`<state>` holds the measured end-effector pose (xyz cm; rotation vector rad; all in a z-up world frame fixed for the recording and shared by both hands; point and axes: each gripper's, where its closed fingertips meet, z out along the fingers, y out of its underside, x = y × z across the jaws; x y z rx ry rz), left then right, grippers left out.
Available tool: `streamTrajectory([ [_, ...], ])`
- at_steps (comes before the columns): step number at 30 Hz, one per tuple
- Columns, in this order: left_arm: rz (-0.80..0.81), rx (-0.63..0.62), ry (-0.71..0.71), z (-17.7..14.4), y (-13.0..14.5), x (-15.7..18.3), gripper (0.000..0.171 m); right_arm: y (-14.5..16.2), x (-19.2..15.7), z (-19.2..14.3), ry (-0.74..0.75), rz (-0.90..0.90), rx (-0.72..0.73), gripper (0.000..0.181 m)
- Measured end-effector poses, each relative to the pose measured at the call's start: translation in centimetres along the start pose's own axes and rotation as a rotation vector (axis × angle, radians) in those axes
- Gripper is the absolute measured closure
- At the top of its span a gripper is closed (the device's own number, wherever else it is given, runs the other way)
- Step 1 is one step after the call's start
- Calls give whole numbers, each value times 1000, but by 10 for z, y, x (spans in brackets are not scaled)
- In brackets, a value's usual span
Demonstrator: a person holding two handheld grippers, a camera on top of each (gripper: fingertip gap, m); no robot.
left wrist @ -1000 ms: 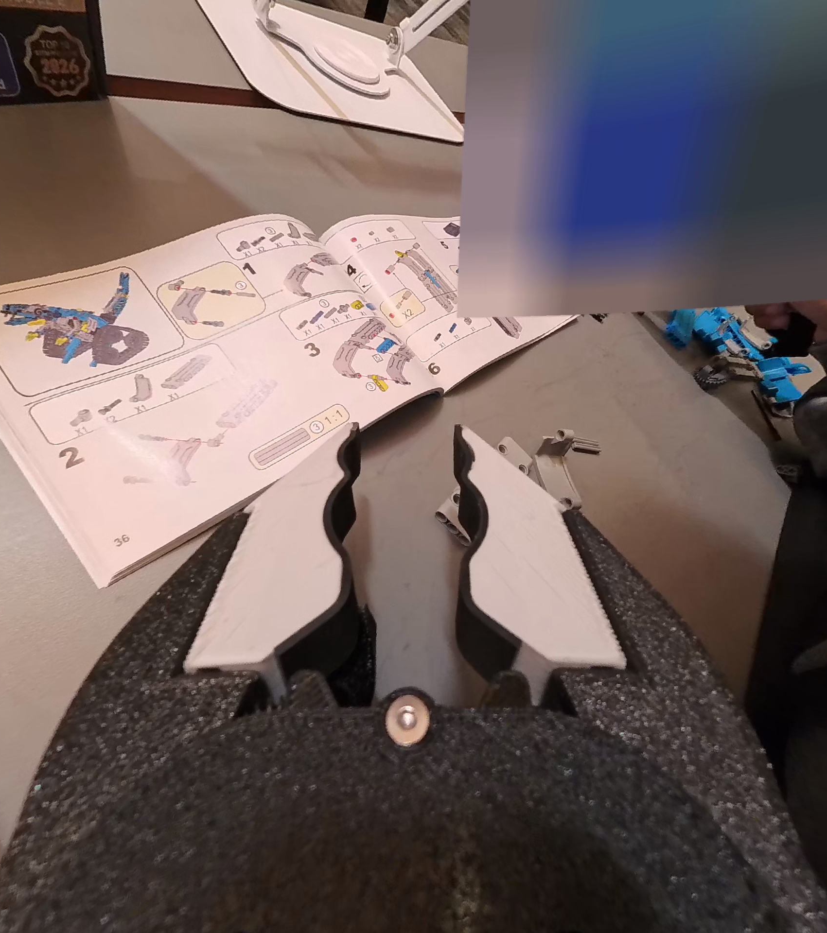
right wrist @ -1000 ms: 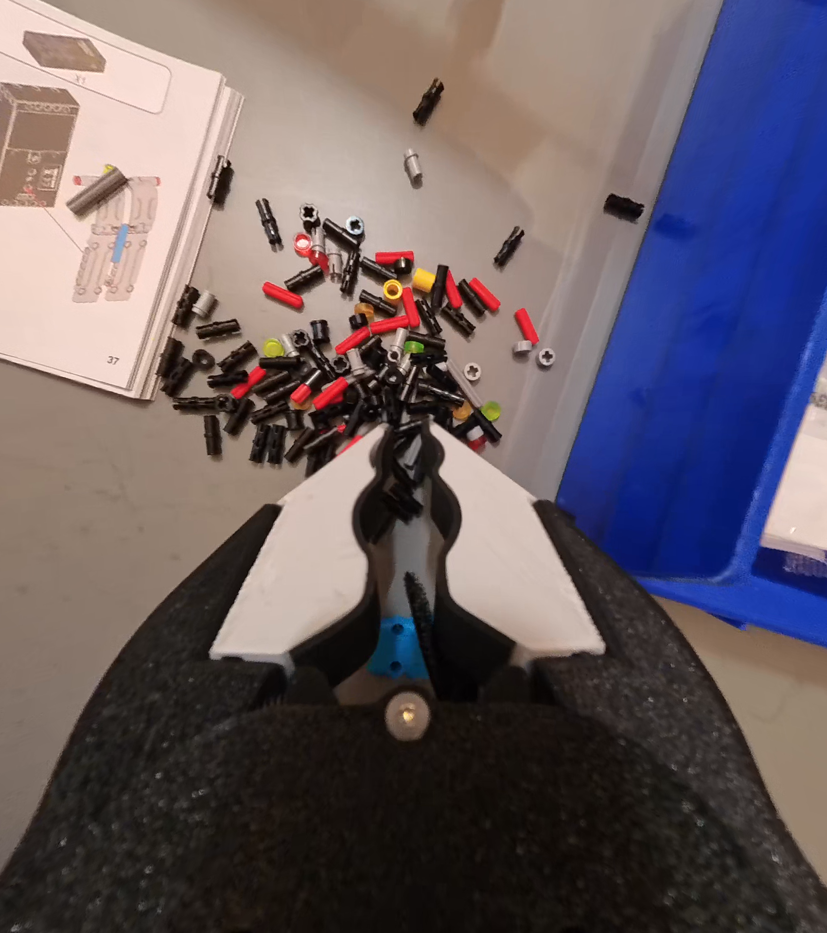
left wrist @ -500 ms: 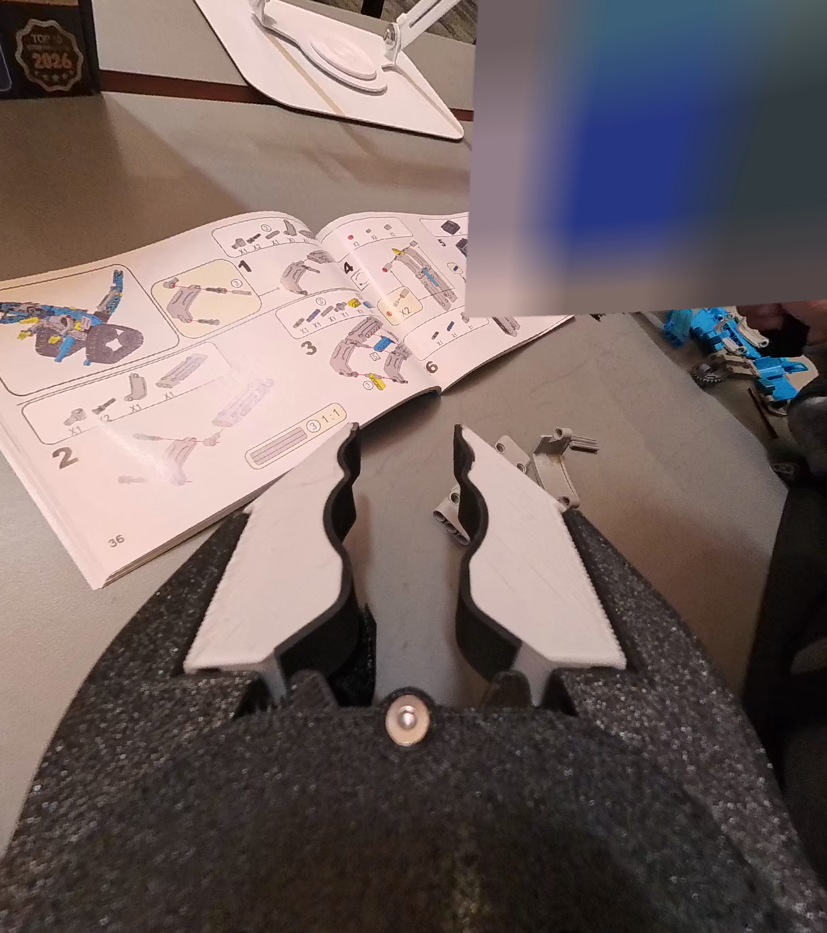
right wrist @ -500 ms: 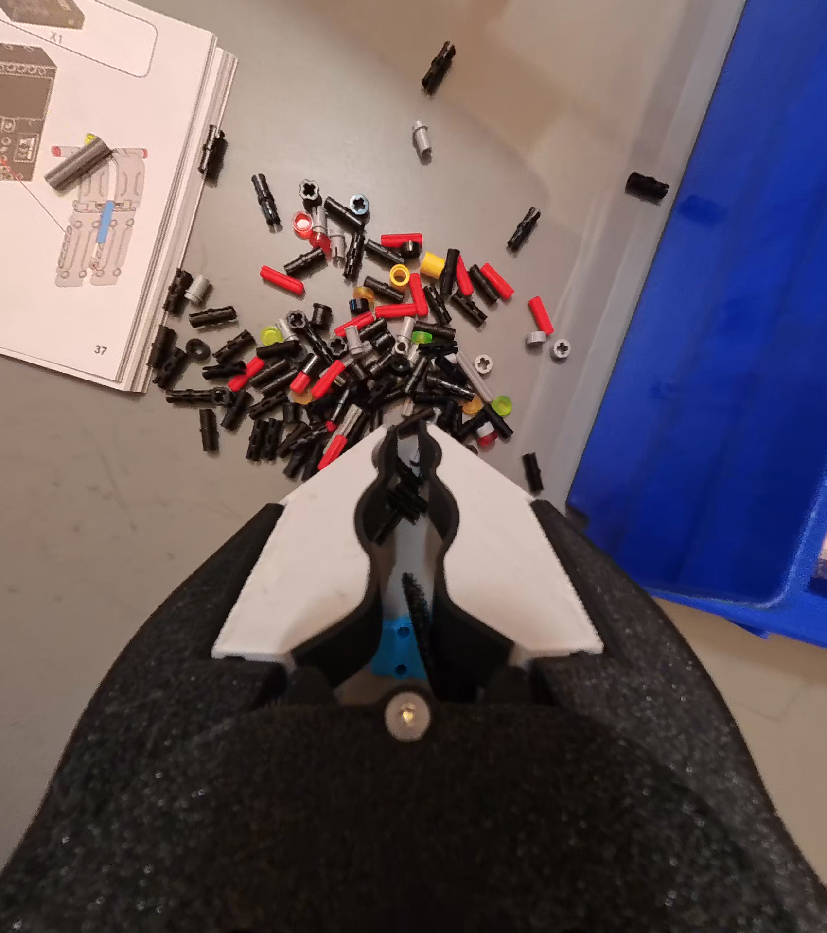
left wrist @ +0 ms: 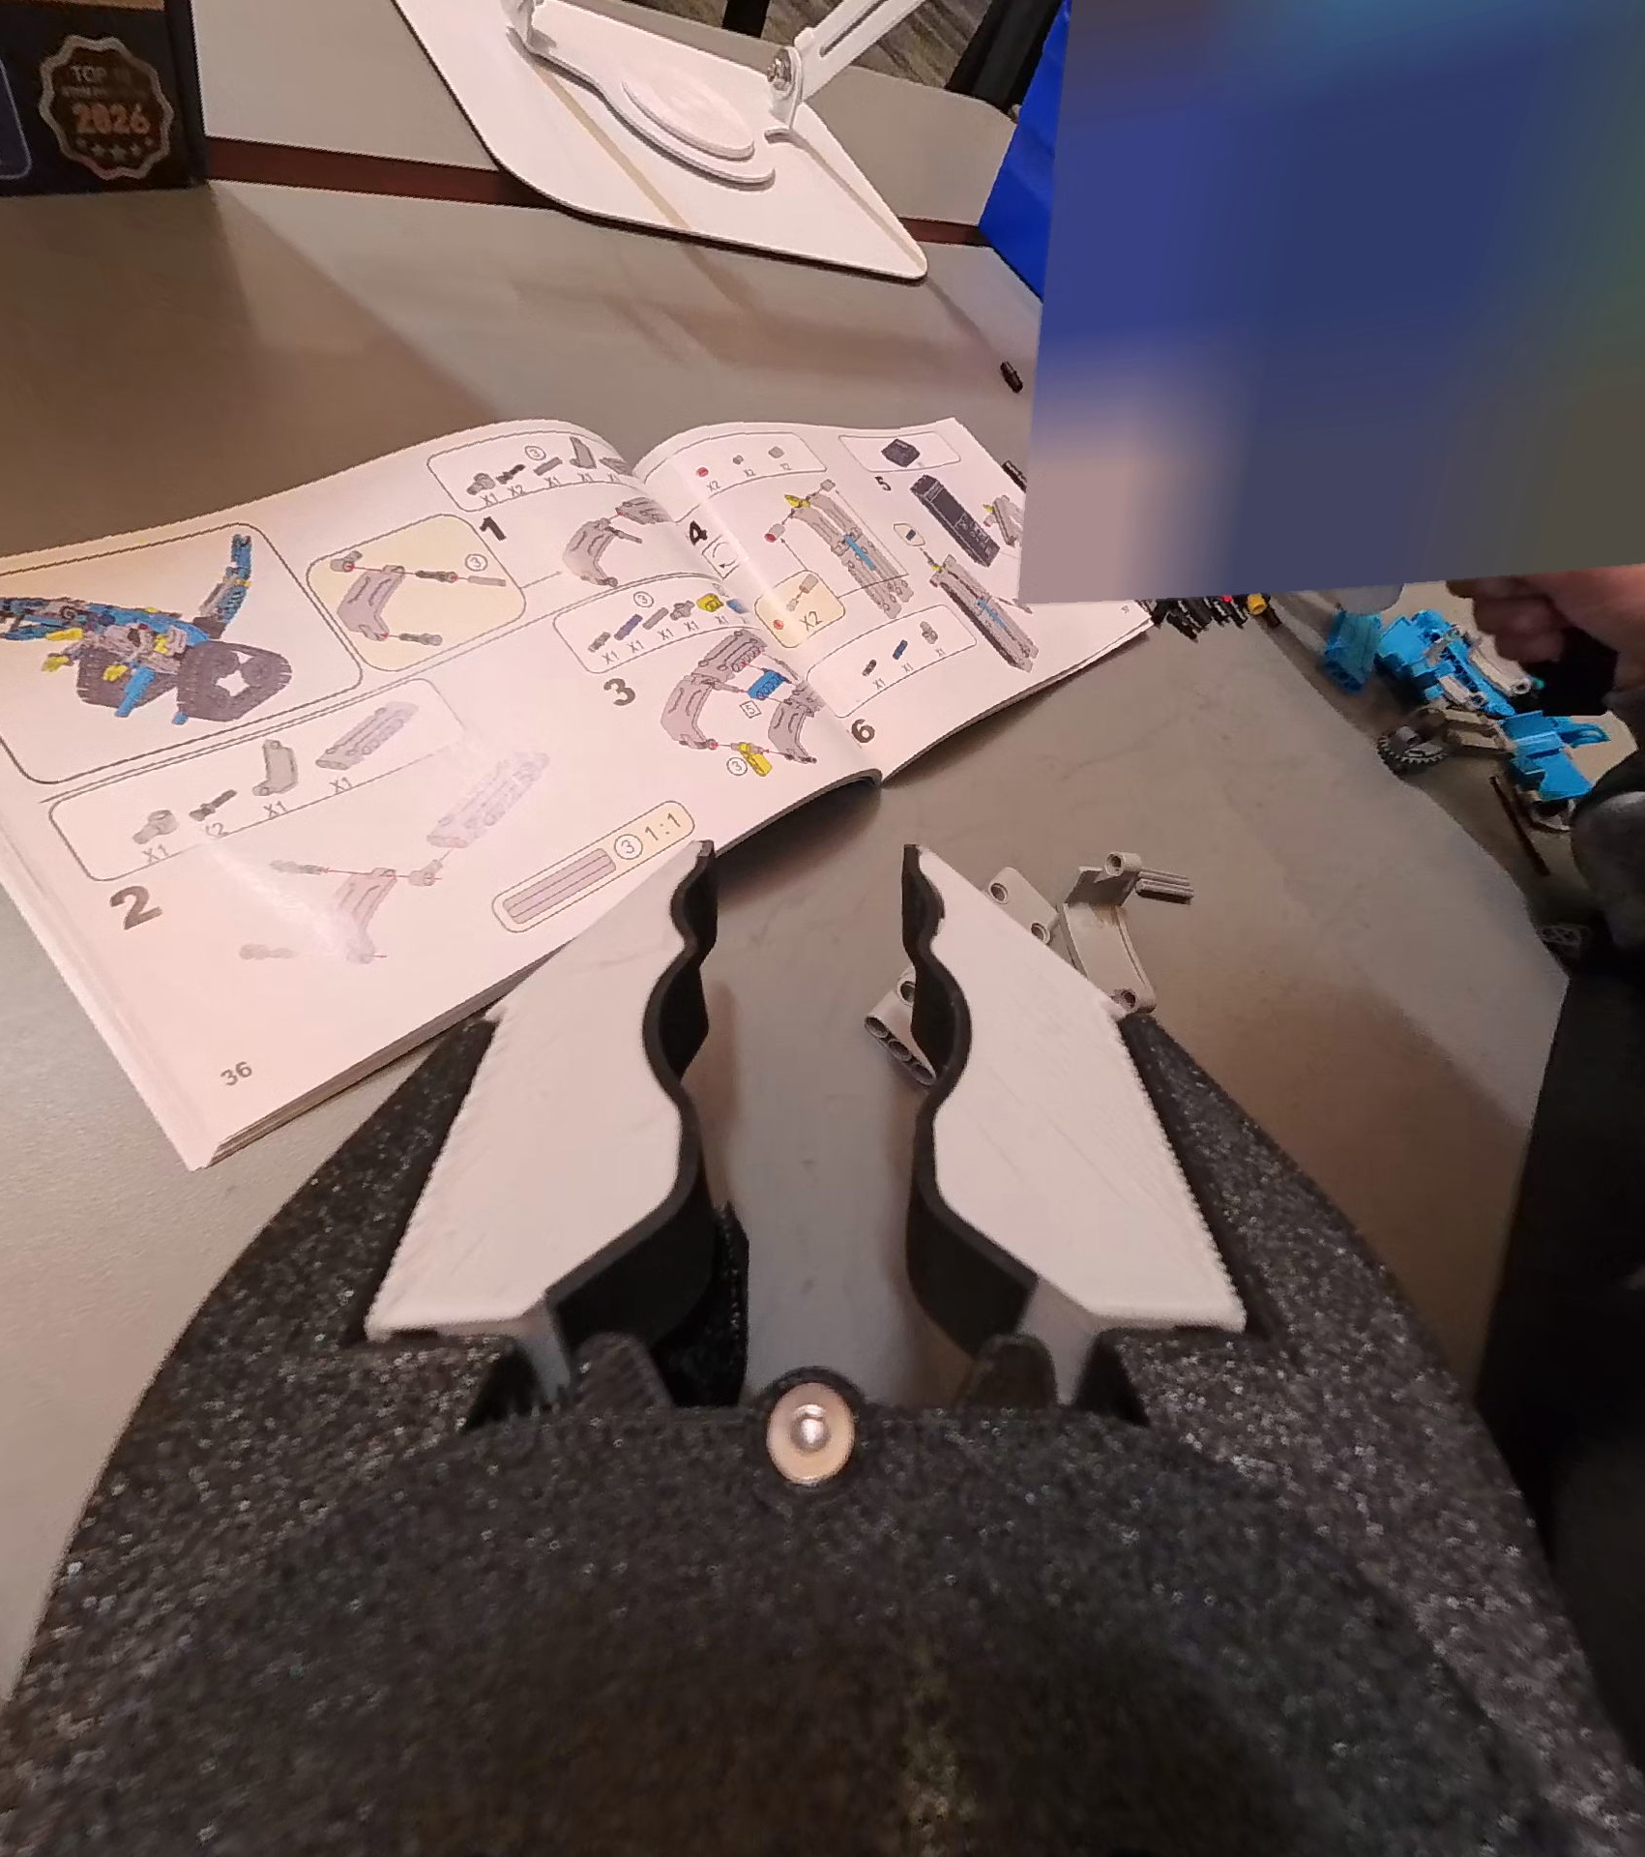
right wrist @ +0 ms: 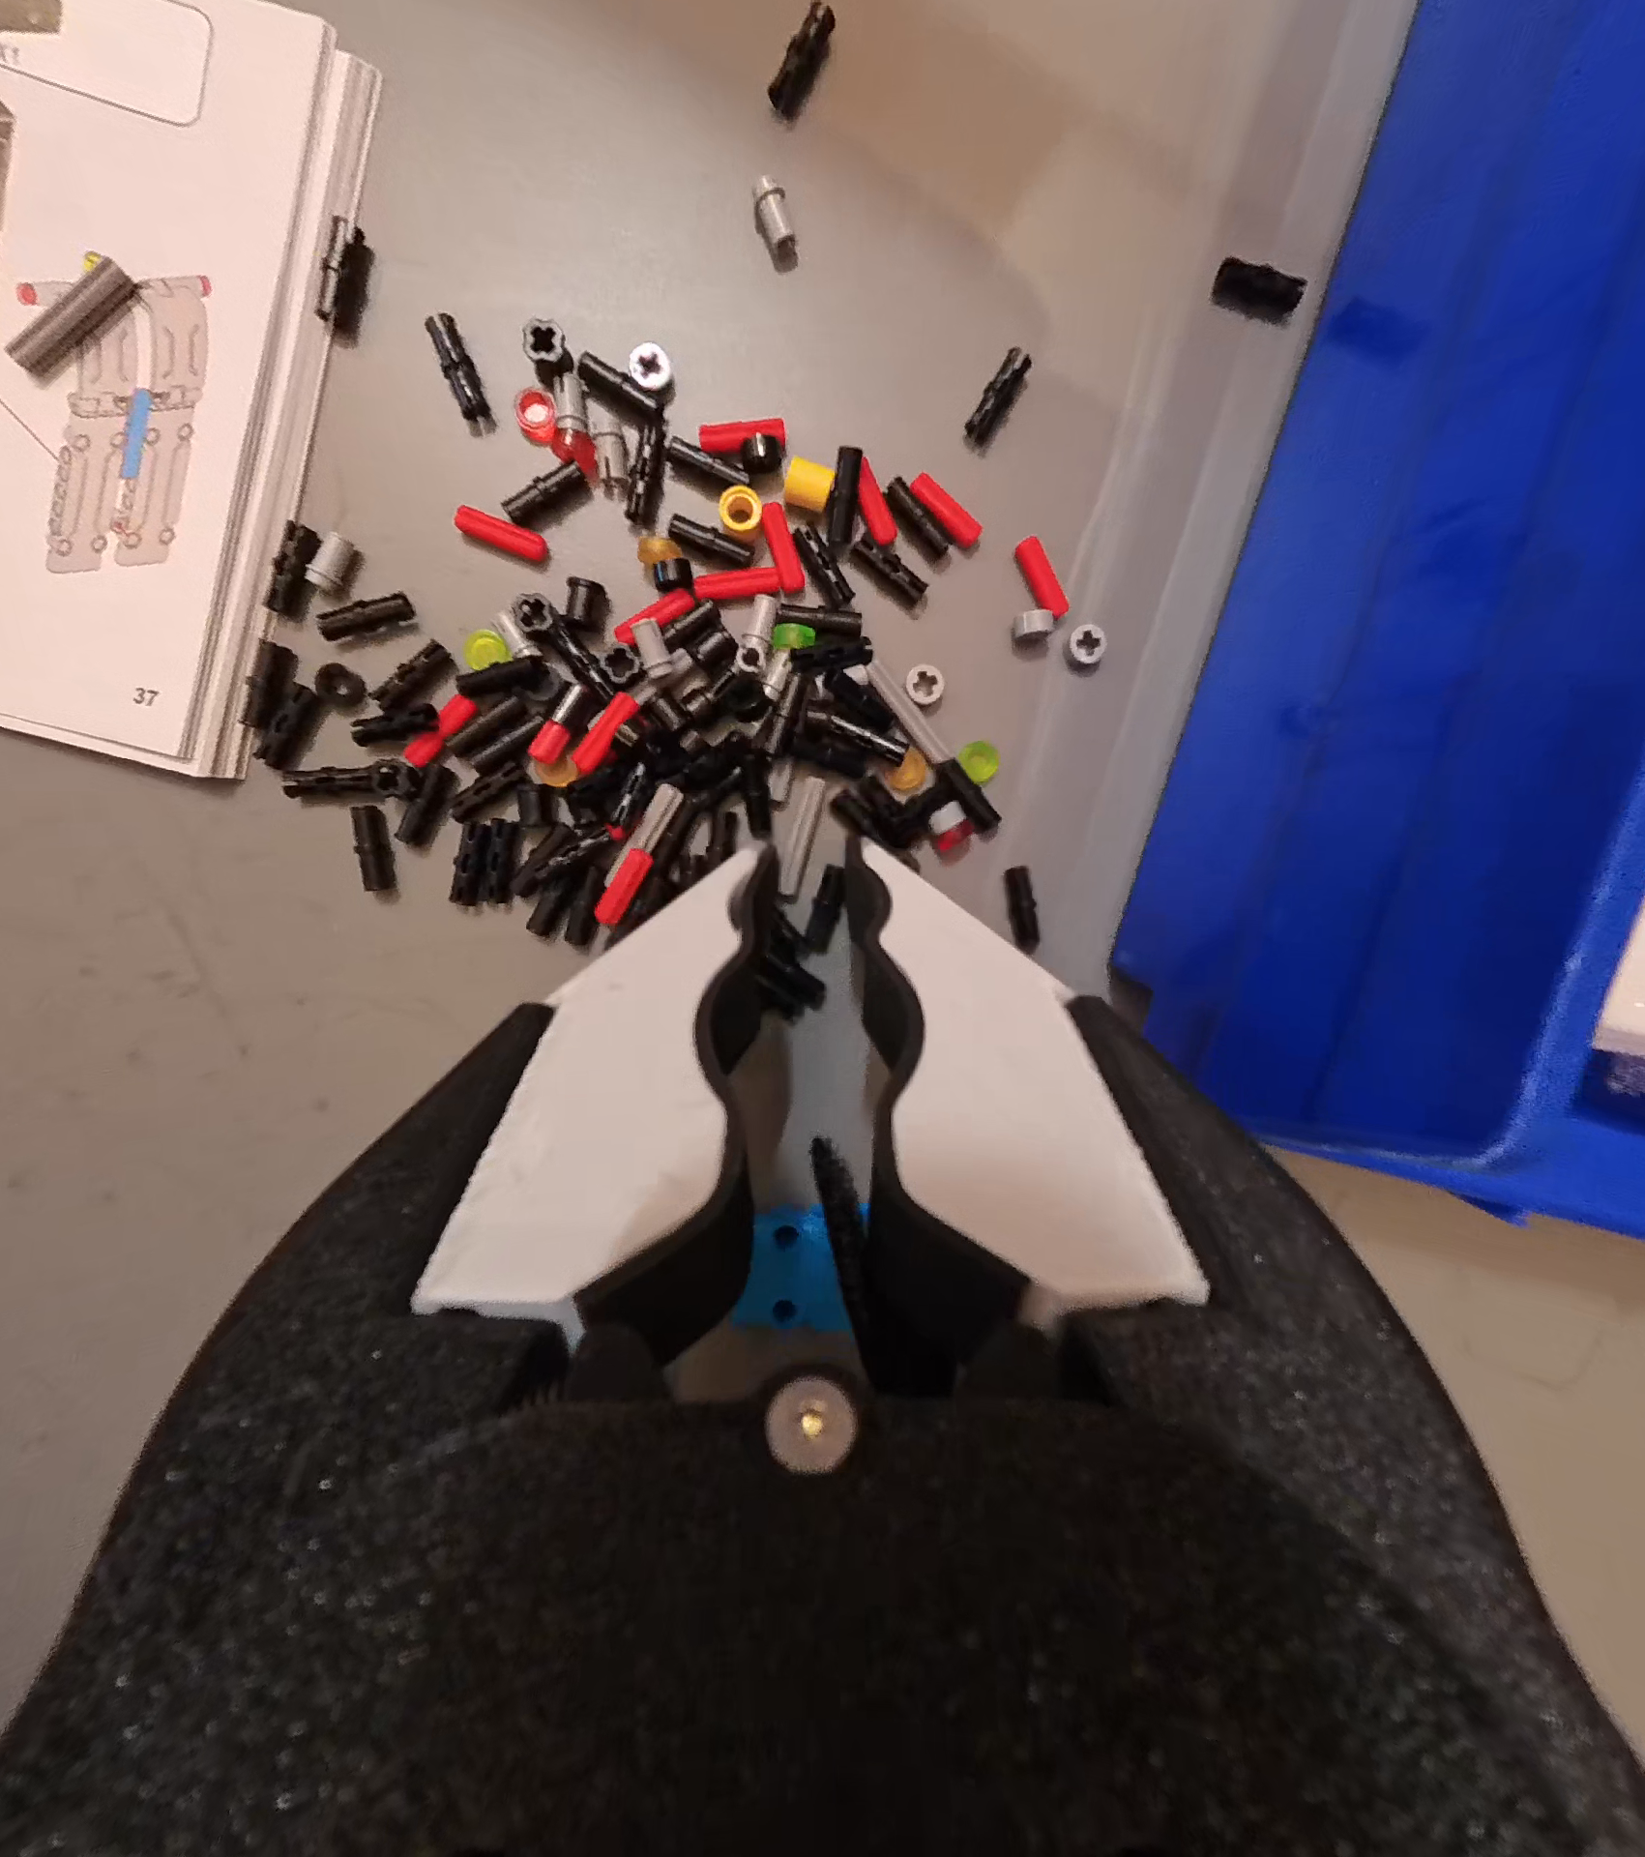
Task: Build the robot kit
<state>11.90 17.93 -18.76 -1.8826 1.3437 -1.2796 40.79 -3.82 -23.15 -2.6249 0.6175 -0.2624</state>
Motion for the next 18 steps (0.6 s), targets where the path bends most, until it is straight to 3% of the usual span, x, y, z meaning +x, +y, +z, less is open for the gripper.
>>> streamTrajectory([
  [14, 3, -4, -3, 1, 1, 0, 135, -1, -5, 1, -61, 13, 19, 179],
  [18, 27, -3, -19, 1, -1, -1, 136, -9, -3, -17, -33, -24, 41, 179],
])
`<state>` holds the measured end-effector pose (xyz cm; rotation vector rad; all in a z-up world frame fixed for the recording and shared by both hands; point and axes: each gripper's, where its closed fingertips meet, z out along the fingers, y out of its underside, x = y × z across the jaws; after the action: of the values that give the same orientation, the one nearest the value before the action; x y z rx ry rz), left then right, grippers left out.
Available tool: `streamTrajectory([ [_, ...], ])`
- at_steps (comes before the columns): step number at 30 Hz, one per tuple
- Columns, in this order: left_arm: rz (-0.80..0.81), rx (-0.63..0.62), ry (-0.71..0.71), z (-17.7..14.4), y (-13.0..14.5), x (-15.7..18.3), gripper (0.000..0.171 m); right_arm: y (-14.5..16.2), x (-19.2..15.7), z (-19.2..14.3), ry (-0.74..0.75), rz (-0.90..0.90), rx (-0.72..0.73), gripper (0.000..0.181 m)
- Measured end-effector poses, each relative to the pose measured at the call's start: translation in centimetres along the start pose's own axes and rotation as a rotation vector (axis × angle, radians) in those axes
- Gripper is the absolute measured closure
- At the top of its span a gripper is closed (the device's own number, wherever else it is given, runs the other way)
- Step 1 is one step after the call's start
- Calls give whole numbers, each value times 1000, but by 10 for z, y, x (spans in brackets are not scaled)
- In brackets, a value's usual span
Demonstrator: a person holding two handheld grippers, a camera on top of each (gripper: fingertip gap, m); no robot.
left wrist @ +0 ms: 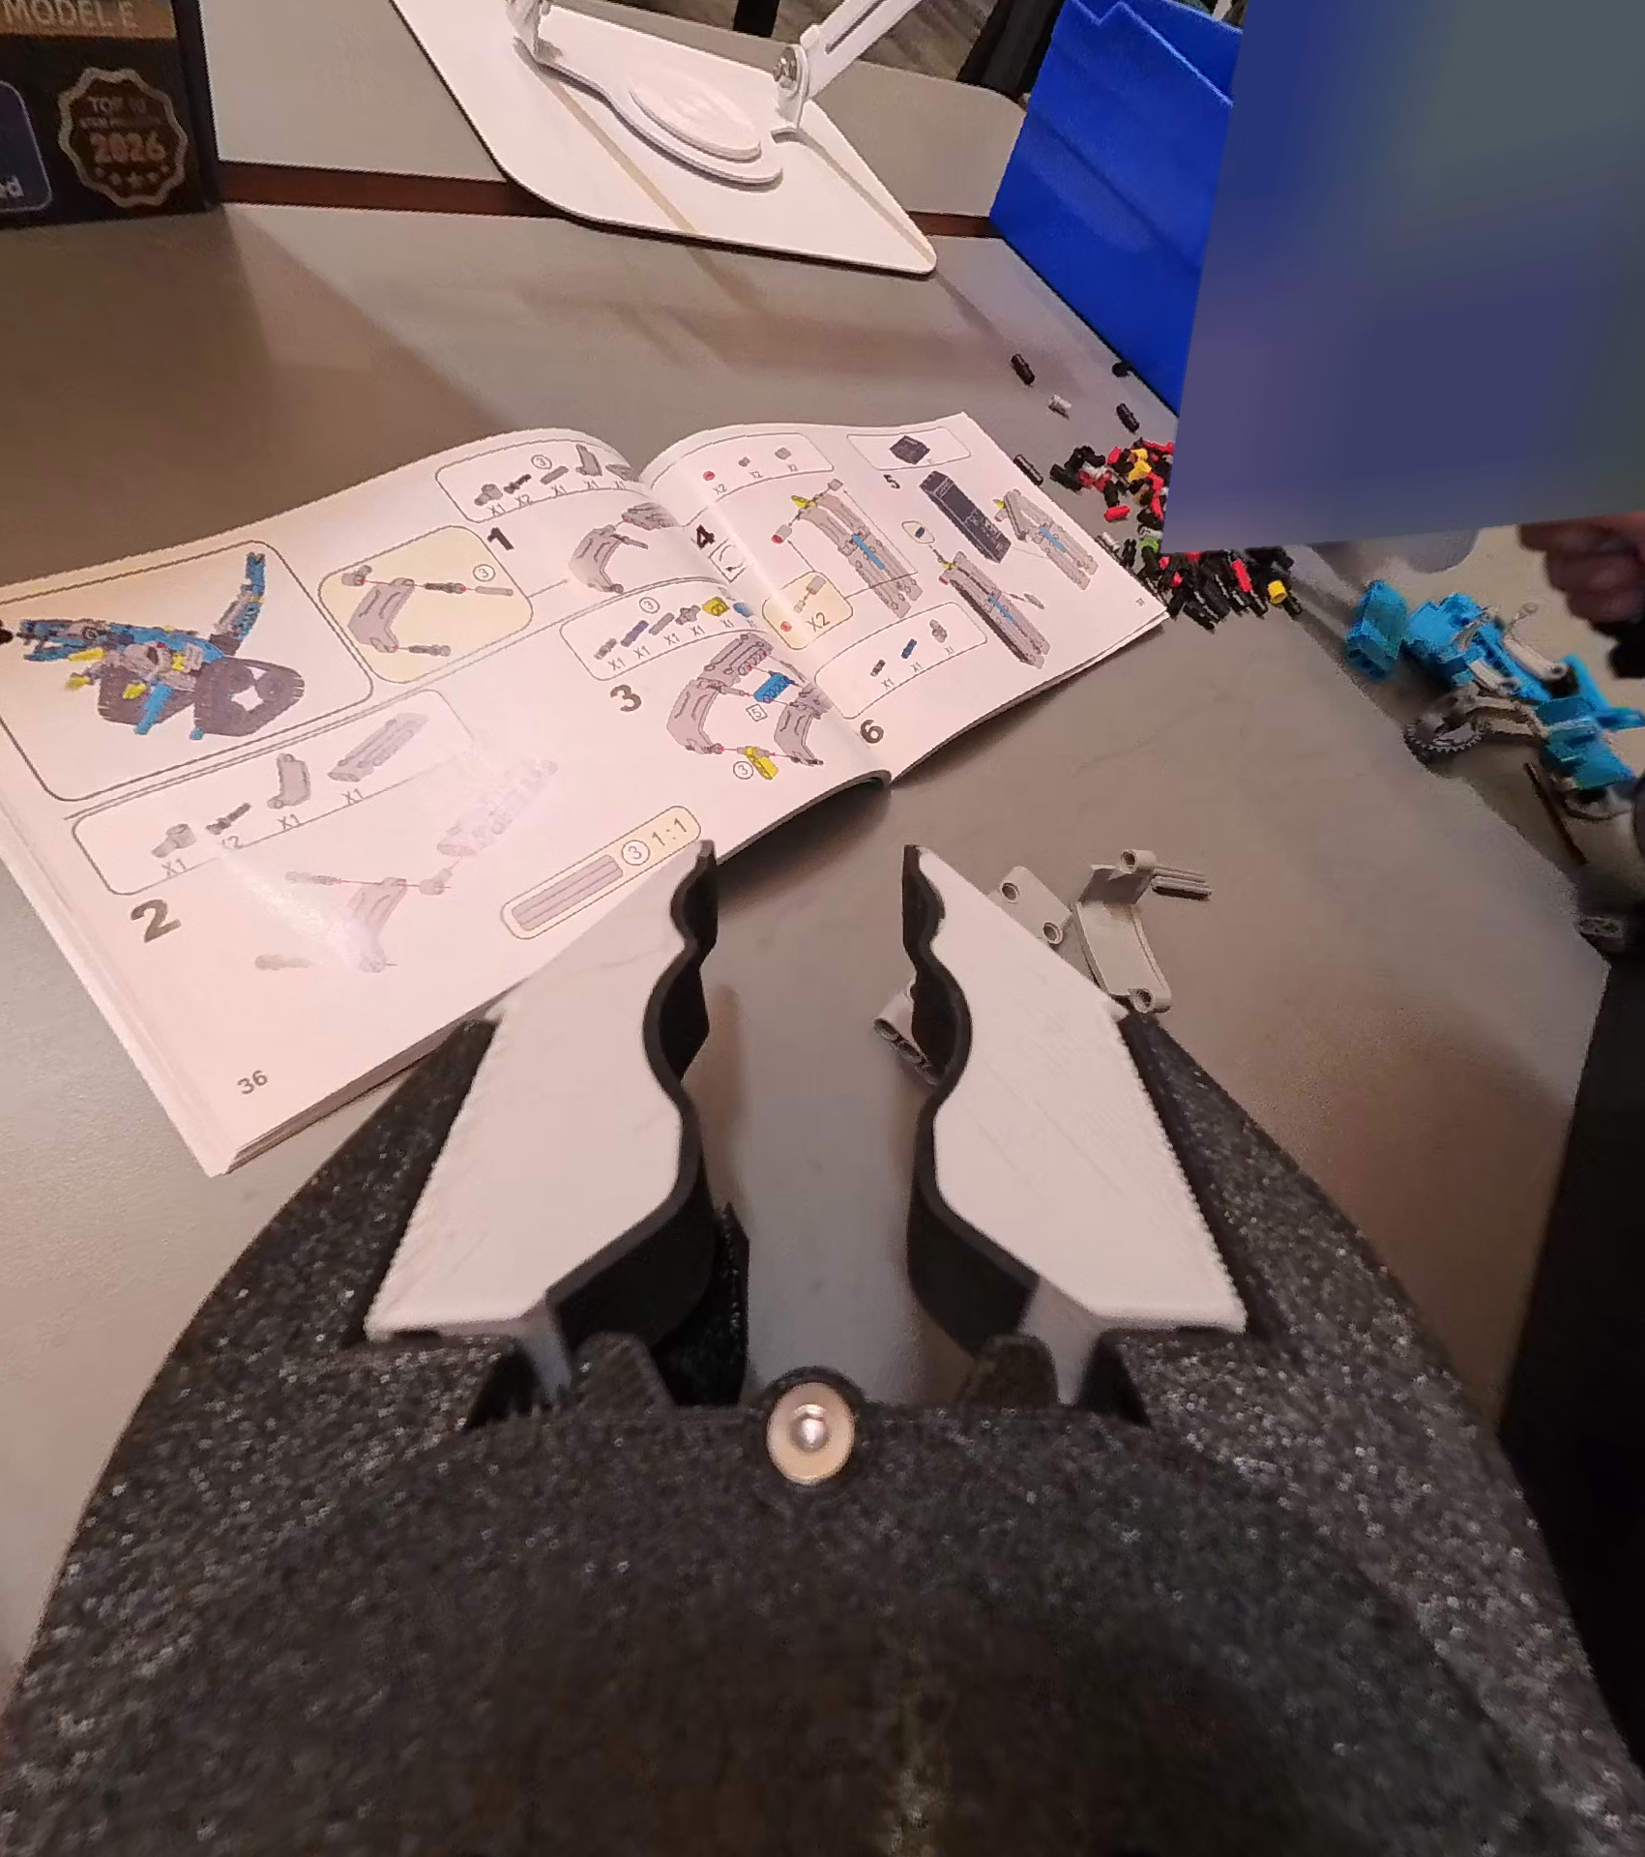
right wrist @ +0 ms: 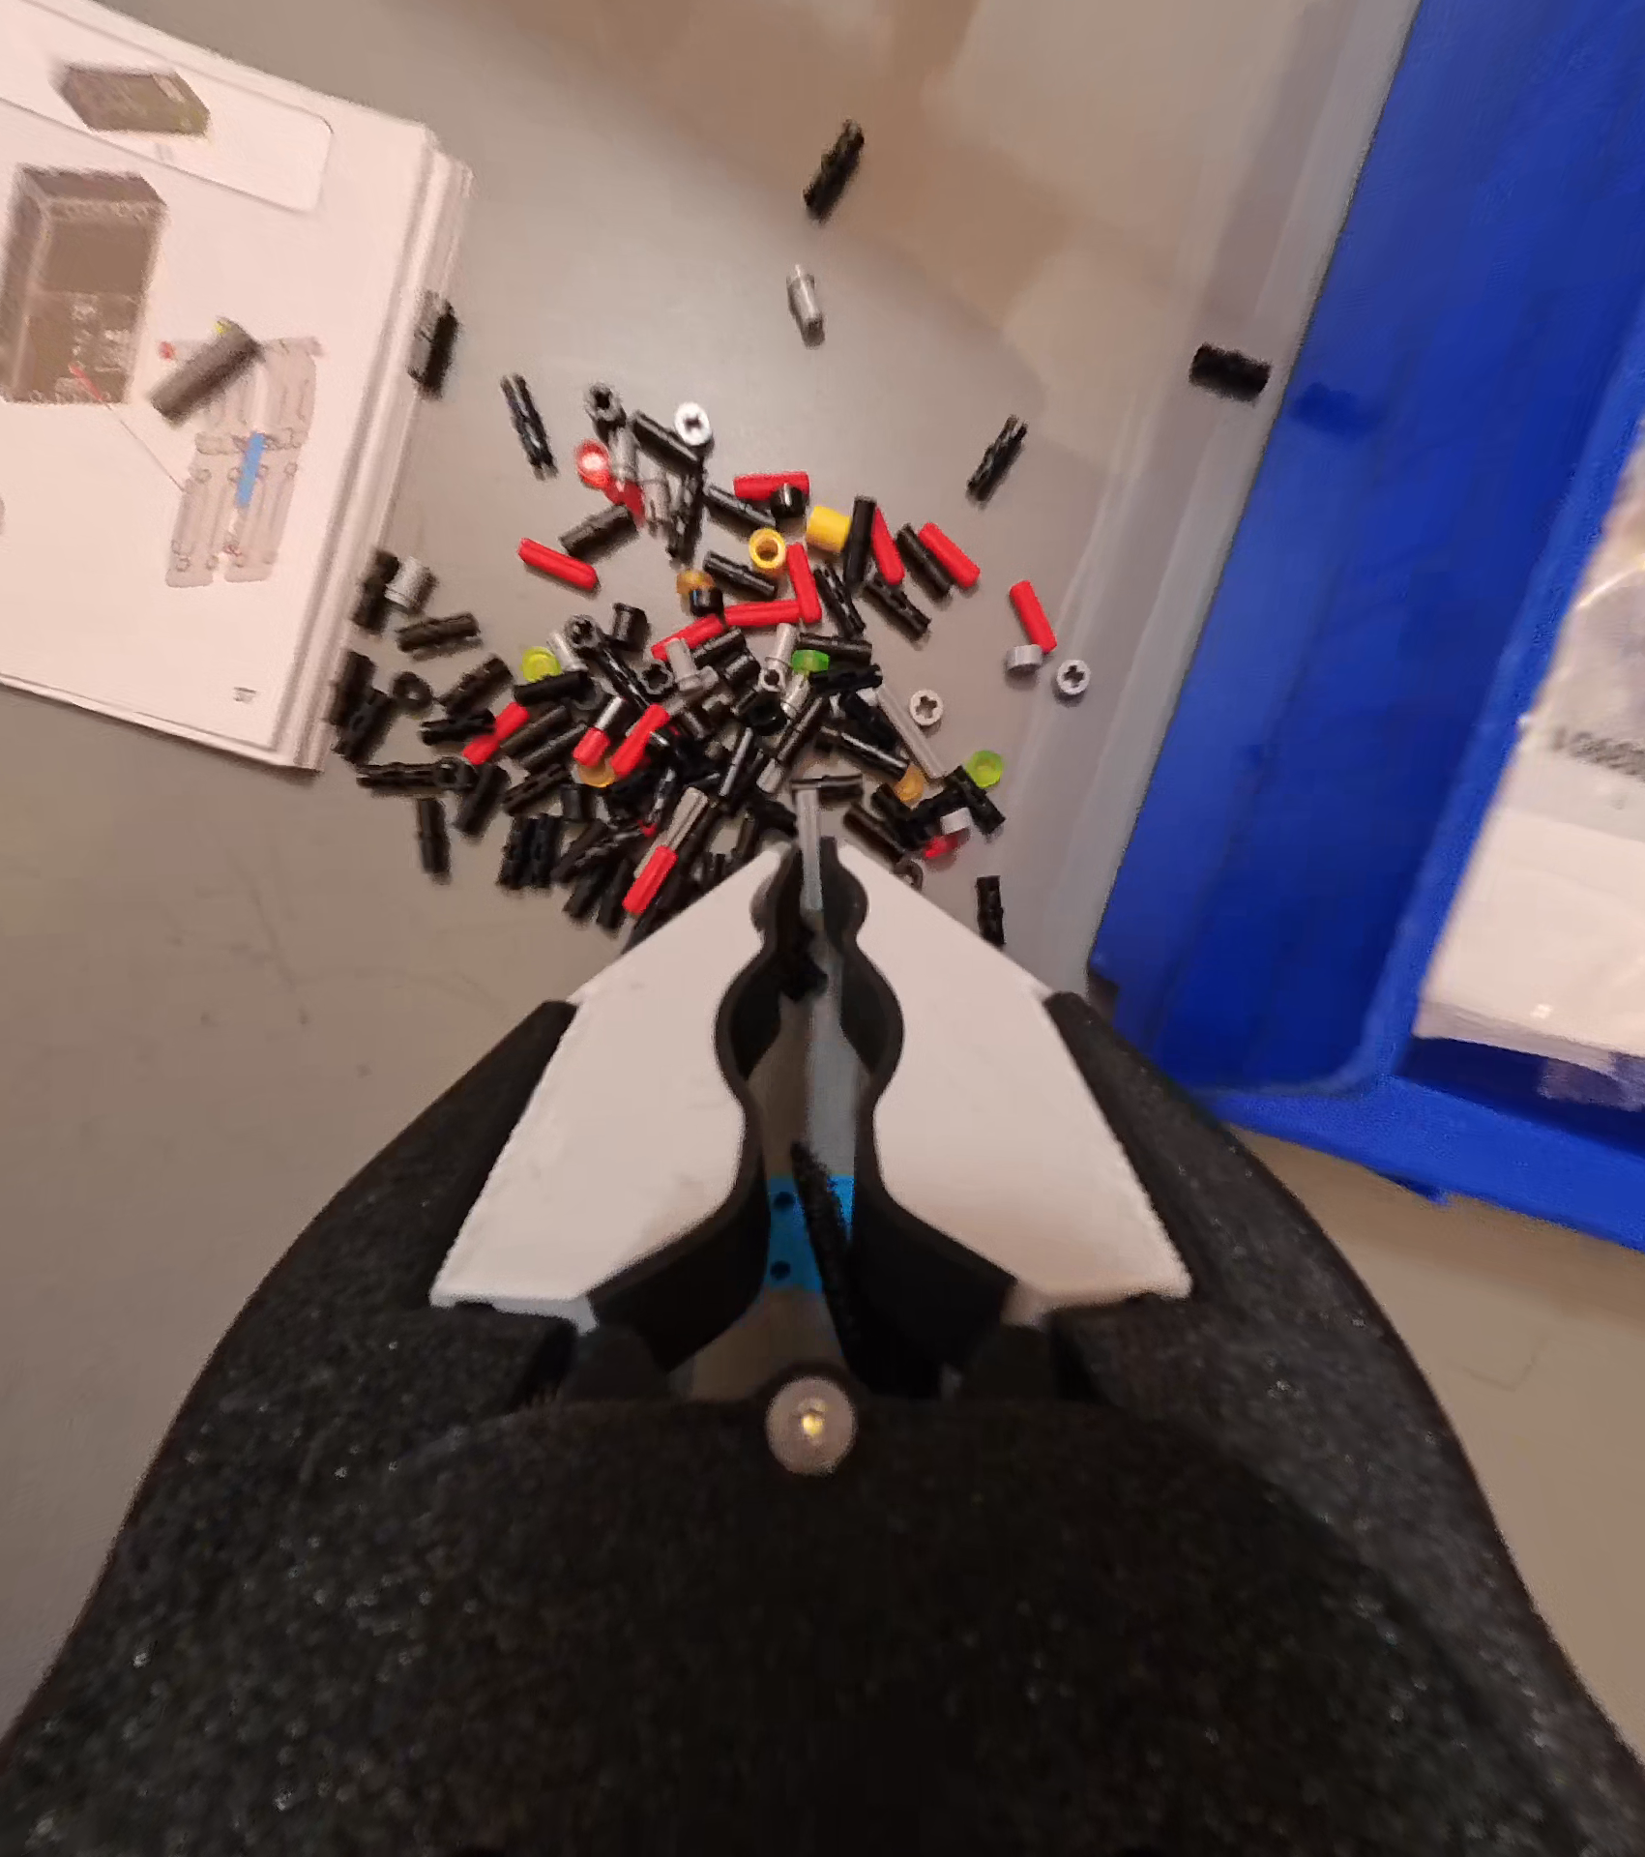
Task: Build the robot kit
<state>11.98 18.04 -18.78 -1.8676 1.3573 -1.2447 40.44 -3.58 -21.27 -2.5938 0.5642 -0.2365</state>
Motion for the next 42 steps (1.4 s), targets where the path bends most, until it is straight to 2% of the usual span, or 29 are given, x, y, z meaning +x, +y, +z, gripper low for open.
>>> streamTrajectory([
  [3, 33, 21, 14, 0, -5, 7, 136, -31, -21, -34, -43, -97, 132, 179],
  [5, 21, 54, 67, -1, -12, 17, 135, -56, -72, -57, -125, -330, 284, 179],
  [7, -36, 87, 161, -2, -20, 31, 136, -75, -133, -74, -123, -603, 461, 179],
  [8, -80, 99, 226, -4, -23, 40, 136, -80, -164, -79, -148, -682, 532, 179],
  [10, -169, 115, 341, -8, -26, 53, 137, -79, -219, -82, -188, -819, 617, 179],
  [11, -204, 118, 372, -10, -27, 55, 138, -79, -236, -82, -154, -886, 654, 179],
  [16, -309, 122, 499, -21, -27, 64, 142, -70, -290, -82, 4, -1121, 777, 179],
  [20, -300, 107, 543, -27, -24, 71, 144, -60, -312, -88, -60, -1152, 819, 179],
  [24, -277, 55, 621, -27, -17, 88, 152, -56, -319, -89, -95, -1156, 830, 178],
  [26, -257, 34, 625, -26, -13, 92, 153, -53, -324, -95, -127, -1154, 858, 179],
  [28, -239, 41, 616, -26, -14, 91, 167, -50, -324, -91, -139, -1159, 842, 179],
  [30, -219, 43, 603, -26, -14, 90, 168, -50, -324, -90, -165, -1132, 854, 179],
  [32, -225, 29, 594, -26, -12, 86, 169, -49, -324, -84, -268, -1048, 833, 178],
  [34, -233, 24, 539, -23, -11, 72, 169, -48, -319, -80, -388, -939, 786, 166],
  [36, -254, 28, 417, -18, -12, 43, 169, -56, -306, -79, -448, -815, 761, 160],
  [38, -288, 8, 225, -10, -11, -1, 169, -67, -289, -75, -487, -674, 763, 165],
  [39, -326, 4, 175, -8, -14, -16, 169, -71, -282, -73, -518, -605, 760, 166],
  [42, -425, -37, 136, 1, -16, -37, 169, -77, -263, -69, -594, -453, 749, 166],
])
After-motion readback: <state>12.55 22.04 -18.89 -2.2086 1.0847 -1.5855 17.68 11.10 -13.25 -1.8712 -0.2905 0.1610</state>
